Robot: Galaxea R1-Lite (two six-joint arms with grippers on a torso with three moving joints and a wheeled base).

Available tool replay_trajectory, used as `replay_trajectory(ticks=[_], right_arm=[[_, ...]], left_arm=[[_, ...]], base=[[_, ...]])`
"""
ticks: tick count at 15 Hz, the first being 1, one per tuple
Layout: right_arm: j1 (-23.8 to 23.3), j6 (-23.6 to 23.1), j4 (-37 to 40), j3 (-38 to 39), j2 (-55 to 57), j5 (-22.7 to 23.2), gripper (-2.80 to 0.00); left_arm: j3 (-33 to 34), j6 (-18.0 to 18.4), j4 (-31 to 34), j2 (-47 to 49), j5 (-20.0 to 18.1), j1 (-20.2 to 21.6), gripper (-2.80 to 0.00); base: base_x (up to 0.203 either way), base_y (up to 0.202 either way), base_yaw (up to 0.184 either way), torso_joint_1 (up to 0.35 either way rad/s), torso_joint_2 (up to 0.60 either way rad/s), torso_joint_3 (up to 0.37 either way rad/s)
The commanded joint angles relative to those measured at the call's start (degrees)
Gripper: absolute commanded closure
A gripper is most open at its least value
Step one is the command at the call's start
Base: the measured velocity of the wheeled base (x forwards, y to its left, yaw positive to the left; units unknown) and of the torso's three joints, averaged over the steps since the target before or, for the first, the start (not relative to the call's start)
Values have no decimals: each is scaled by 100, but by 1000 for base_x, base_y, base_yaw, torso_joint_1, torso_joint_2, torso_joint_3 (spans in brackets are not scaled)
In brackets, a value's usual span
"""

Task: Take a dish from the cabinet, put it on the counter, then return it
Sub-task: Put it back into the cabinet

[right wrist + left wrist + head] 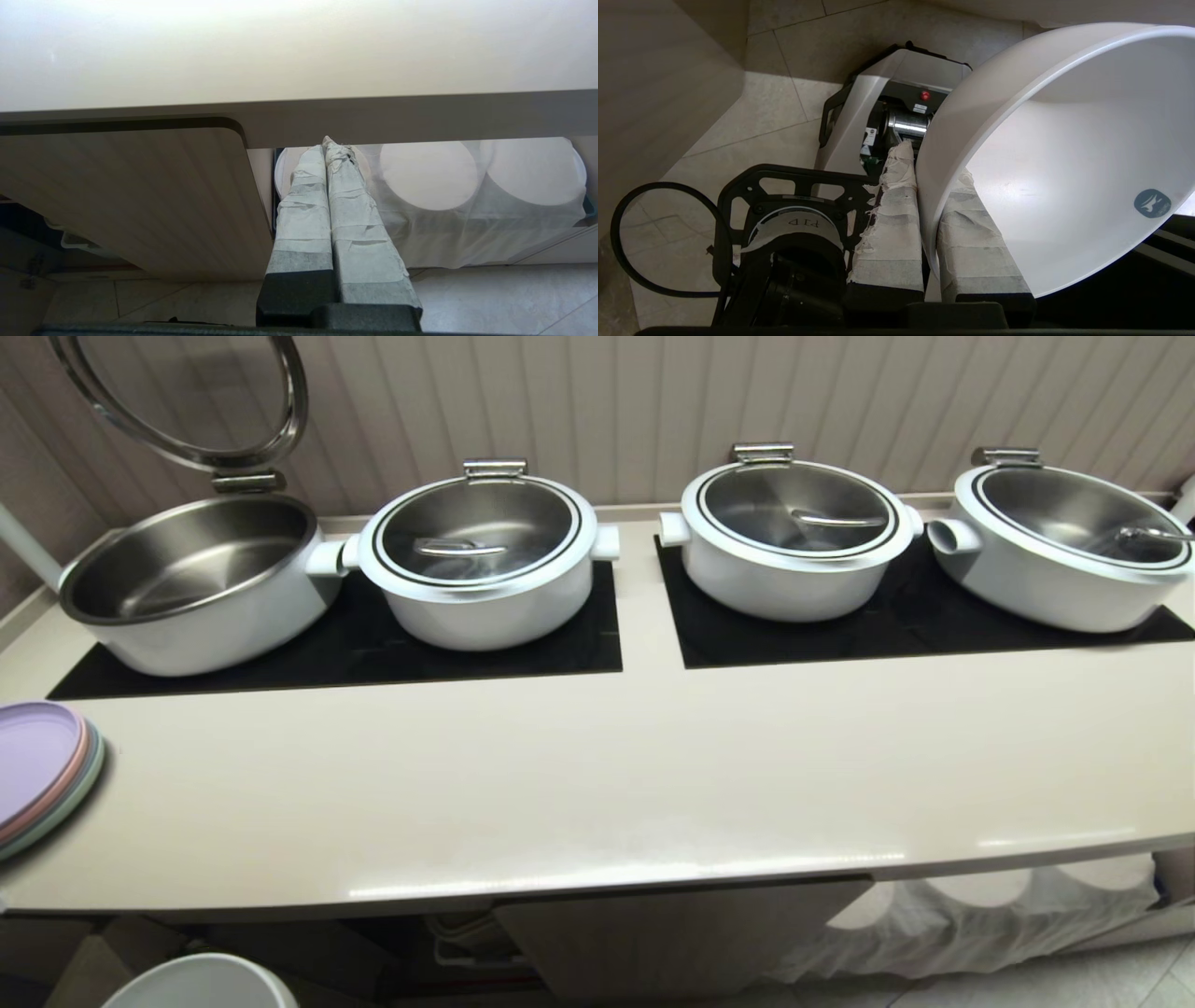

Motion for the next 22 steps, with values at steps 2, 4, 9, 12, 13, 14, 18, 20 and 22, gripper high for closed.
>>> replay_trajectory(ticks=[2, 4, 9, 12, 13, 14, 18, 20, 22], right_arm=[[2, -2, 0, 0, 0, 1, 0], [-1, -2, 0, 0, 0, 1, 0], [-3, -2, 0, 0, 0, 1, 0], [0, -2, 0, 0, 0, 1, 0], [-1, -2, 0, 0, 0, 1, 0], [-3, -2, -9, 0, 0, 1, 0], [6, -2, 0, 0, 0, 1, 0], [-2, -2, 0, 0, 0, 1, 0], [-3, -2, 0, 0, 0, 1, 0]], left_arm=[[46, -20, 27, -112, 15, -2, 0], [28, -11, 27, -134, 24, 2, 0], [18, -9, 27, -192, 6, -2, 0], [7, 4, 27, -397, -27, -29, 0], [15, 7, 27, -442, -38, -46, 0], [20, 7, 27, -471, -38, -47, 0], [37, 7, 27, -507, -56, -55, 0], [46, 7, 27, -481, -56, -55, 0], [46, 7, 27, -472, -56, -57, 0]], base=[[0, 0, 0, 0, 0, 0], [0, 0, 0, 0, 0, 0], [0, 0, 0, 0, 0, 0], [0, 0, 0, 0, 0, 0], [0, 0, 0, 0, 0, 0], [0, 0, 0, 0, 0, 0], [0, 0, 0, 0, 0, 0], [0, 0, 0, 0, 0, 0], [0, 0, 0, 0, 0, 0]])
